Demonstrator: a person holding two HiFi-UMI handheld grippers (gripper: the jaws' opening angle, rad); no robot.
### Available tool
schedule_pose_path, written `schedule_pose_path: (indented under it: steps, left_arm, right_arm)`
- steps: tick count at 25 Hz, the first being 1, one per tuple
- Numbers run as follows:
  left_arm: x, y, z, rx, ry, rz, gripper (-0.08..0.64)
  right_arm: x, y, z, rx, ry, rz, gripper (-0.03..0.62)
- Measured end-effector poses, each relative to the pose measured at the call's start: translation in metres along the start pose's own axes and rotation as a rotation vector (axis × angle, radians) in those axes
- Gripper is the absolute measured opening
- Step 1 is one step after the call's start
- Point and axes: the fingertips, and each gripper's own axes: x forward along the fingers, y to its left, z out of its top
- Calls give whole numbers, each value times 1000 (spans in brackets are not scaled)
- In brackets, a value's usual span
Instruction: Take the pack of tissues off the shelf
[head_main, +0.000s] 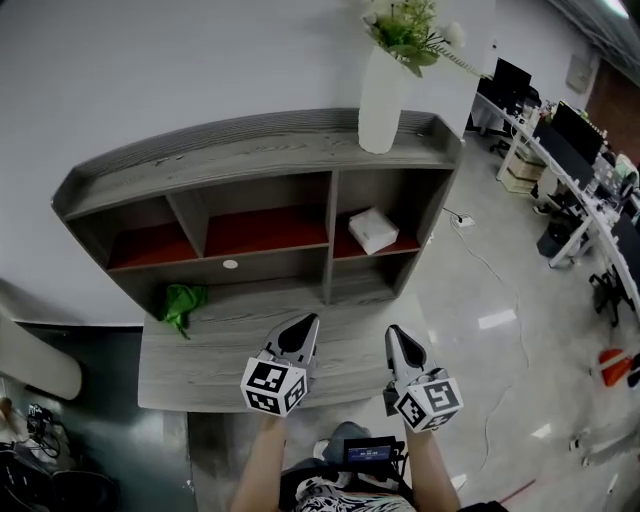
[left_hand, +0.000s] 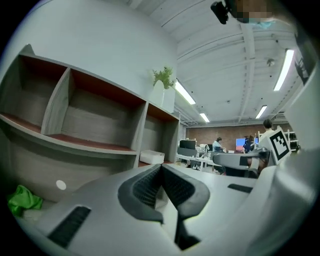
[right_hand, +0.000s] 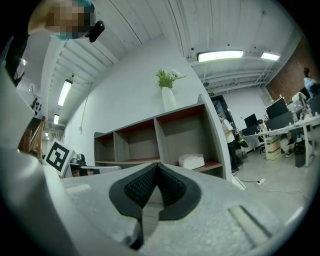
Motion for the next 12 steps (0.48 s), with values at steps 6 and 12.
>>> schedule_pose_path:
  steps: [6,12]
  left_arm:
    - [11,23,8,-3,-6,43,8]
    - [18,40,14,13,-9,96,8]
  right_arm:
    - [24,-23,-11,-61,115,-101,5]
    - [44,-28,-10,-86,121,-99,5]
